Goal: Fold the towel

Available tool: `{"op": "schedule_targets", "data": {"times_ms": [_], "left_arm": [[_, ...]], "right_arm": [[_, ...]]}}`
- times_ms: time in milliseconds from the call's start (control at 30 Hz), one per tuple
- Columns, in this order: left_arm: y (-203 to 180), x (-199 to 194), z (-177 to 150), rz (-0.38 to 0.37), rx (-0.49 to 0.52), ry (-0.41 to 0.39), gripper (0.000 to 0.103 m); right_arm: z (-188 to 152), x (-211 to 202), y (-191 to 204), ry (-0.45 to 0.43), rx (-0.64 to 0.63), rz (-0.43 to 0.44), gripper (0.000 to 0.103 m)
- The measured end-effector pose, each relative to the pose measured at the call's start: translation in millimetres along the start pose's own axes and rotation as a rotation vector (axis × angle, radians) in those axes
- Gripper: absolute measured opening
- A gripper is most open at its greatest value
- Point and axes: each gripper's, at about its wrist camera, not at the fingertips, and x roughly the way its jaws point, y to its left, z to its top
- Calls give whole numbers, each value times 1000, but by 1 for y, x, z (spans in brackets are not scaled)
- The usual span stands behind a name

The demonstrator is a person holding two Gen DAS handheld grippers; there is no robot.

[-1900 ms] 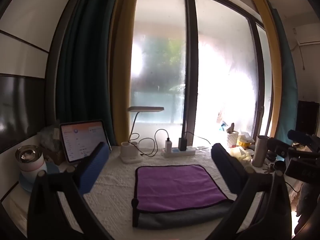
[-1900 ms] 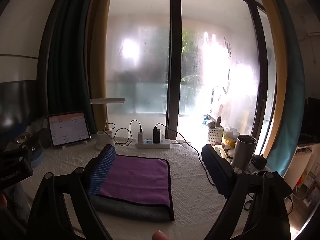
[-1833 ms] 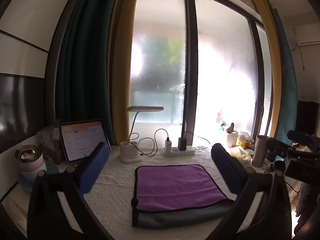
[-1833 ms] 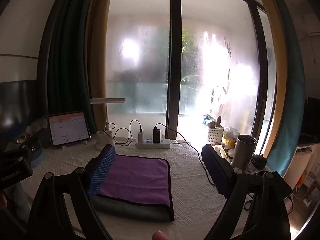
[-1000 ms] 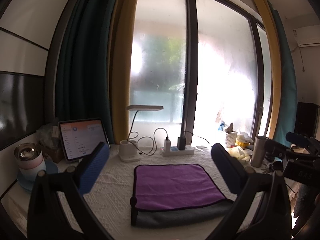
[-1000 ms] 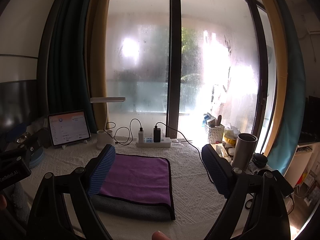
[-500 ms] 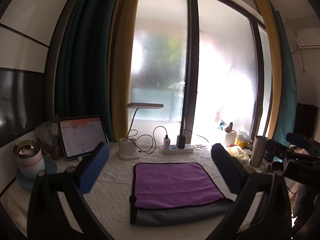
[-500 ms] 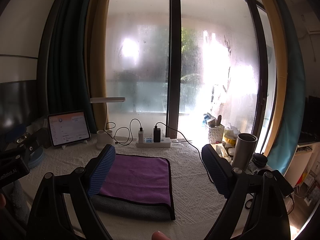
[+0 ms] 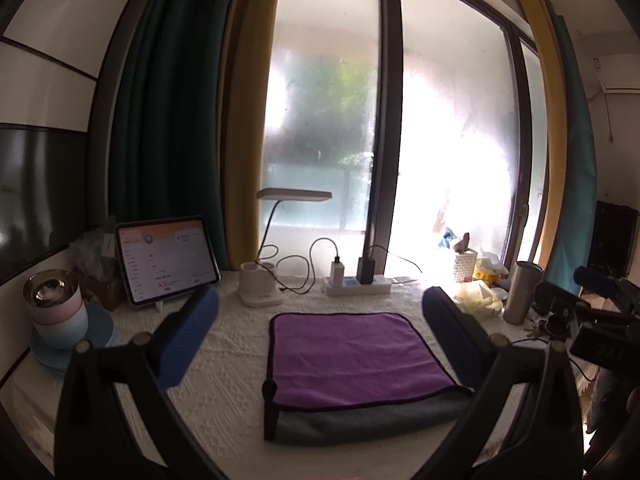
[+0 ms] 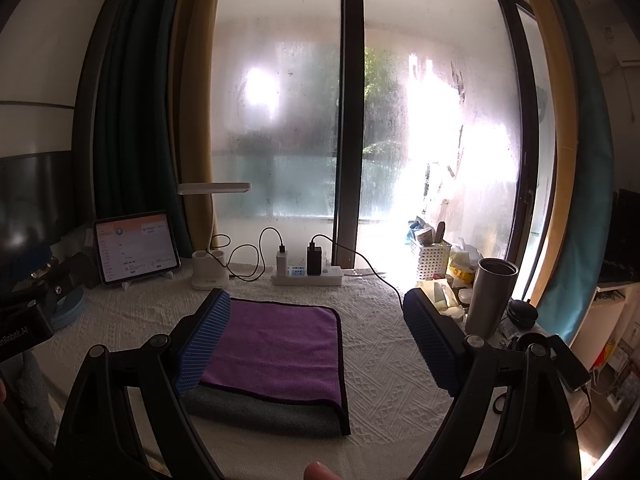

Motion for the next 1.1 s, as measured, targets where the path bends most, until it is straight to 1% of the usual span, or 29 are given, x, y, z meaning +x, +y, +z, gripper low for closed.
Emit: {"op": "schedule_targets", "data": {"times_ms": [233, 333, 467, 667, 900, 967, 1033, 1100], "left_arm": [[15, 29, -26, 23, 7, 75, 103], [19, 44, -42, 25, 17, 134, 102], [24, 63, -66, 31, 36, 238, 102], [28, 90, -95, 22, 63, 352, 102], [29, 122, -124, -4, 71, 473, 102], [30, 130, -131, -8, 68, 501, 100], [30, 138, -137, -14, 65, 534, 93], [30, 144, -142, -19, 53, 567, 88]], "right_arm": [[-24, 29, 1, 94, -17, 4, 90], [-35, 41, 0, 134, -21, 8, 90], [-51, 61, -3, 199, -20, 21, 90], [-76, 94, -6, 304, -33, 55, 89], [-108, 135, -13, 436, -20, 83, 80], [-116, 143, -16, 462, -17, 86, 80], [-122, 153, -20, 489, -4, 92, 78], [-127, 159, -22, 514, 7, 94, 77]]}}
